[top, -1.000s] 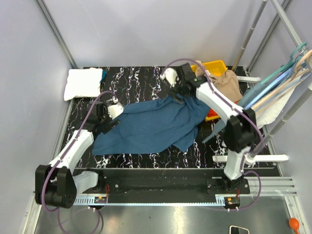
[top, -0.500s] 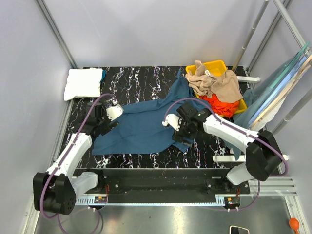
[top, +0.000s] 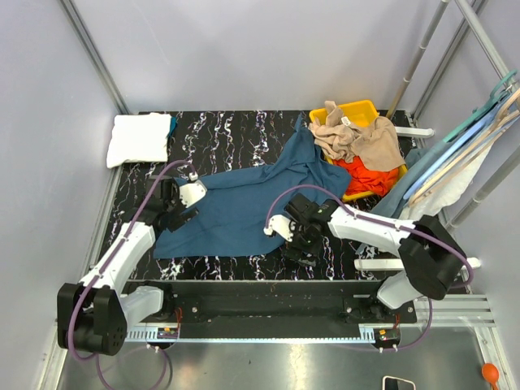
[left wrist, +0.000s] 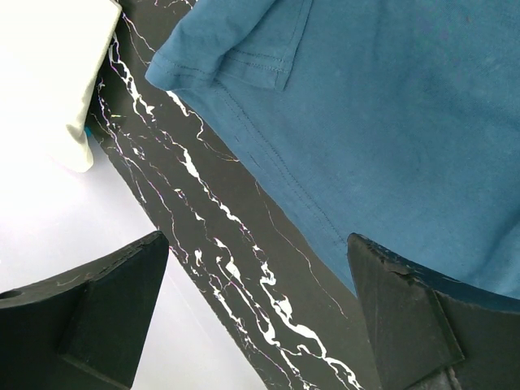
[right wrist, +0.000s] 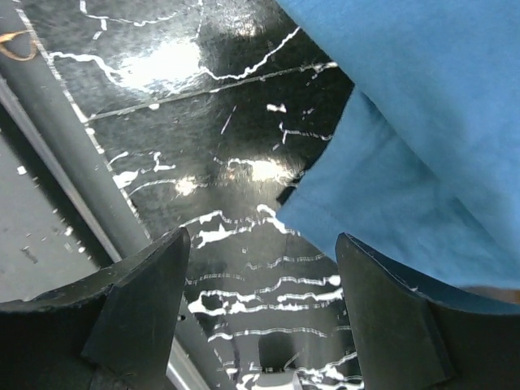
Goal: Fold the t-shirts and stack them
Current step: Flatten the tshirt out
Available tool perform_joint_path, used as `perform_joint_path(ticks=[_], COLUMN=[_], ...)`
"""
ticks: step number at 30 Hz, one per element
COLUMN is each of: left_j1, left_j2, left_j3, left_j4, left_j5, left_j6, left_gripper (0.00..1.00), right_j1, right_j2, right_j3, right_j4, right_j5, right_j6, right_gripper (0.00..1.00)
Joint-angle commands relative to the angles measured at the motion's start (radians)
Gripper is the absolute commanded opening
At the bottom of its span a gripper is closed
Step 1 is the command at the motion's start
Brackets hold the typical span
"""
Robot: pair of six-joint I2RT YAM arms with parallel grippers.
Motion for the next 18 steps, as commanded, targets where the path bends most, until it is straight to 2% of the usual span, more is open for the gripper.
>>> perform_joint_path(ticks=[1,18], left_j1=[0.003,0.003], left_j2=[-0.032,-0.055], left_j3=[-0.015,-0.038], left_j4=[0.015,0.012], left_j5=[0.000,0.014], left_j6=[0.004,0.001], left_gripper=[0.98,0.98], right_j1=[0.003,-0.035], right_j2=[0.040,0.164], right_j3=[-0.029,-0.035], right_j4=[0.096,0.223], right_j5=[0.024,0.065], right_j6=[-0.021,-0.092], right_gripper=[0.80,0.75])
